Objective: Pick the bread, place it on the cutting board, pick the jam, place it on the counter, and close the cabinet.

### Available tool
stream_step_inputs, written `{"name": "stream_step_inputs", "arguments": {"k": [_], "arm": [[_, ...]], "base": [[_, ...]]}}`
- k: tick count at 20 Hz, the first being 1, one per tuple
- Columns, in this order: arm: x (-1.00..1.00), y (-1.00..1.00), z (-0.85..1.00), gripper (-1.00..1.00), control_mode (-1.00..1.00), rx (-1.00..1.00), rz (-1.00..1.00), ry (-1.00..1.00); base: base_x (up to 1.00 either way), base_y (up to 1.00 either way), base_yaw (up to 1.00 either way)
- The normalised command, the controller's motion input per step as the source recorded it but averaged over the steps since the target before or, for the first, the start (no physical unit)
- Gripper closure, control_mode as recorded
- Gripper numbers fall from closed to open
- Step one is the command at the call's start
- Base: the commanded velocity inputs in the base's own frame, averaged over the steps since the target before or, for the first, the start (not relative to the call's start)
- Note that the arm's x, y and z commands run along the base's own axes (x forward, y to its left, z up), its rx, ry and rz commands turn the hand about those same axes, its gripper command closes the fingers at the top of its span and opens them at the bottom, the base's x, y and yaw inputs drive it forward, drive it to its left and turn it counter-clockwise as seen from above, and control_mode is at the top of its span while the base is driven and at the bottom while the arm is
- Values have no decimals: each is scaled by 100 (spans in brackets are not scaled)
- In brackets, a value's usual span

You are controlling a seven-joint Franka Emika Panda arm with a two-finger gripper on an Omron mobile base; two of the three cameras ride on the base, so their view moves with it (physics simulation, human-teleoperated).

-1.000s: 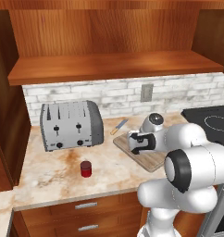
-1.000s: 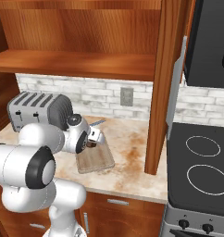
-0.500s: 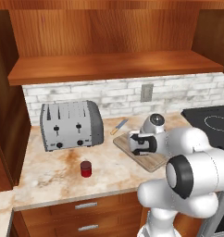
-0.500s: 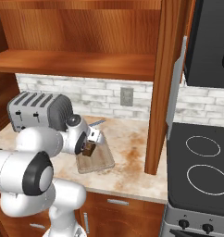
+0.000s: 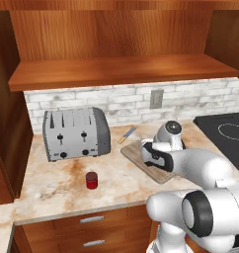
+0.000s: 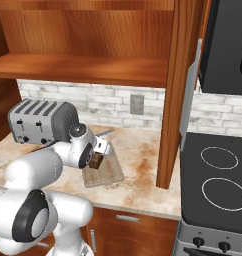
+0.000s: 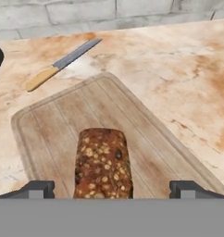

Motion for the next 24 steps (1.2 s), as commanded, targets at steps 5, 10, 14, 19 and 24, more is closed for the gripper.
{"name": "stream_step_inputs", "arguments": {"k": [5,10,14,19,24], "arm": [[-15,-9,18,-100,-100,0,0,-2],[-14,-4,19,-100,-100,0,0,-9],[-19,-4,18,-100,-100,0,1,-8],[-23,-8,19,-100,-100,0,0,-8],[-25,-10,19,-100,-100,0,1,-7]], "base": [[0,0,0],[0,0,0],[0,0,0],[0,0,0],[0,0,0]]}}
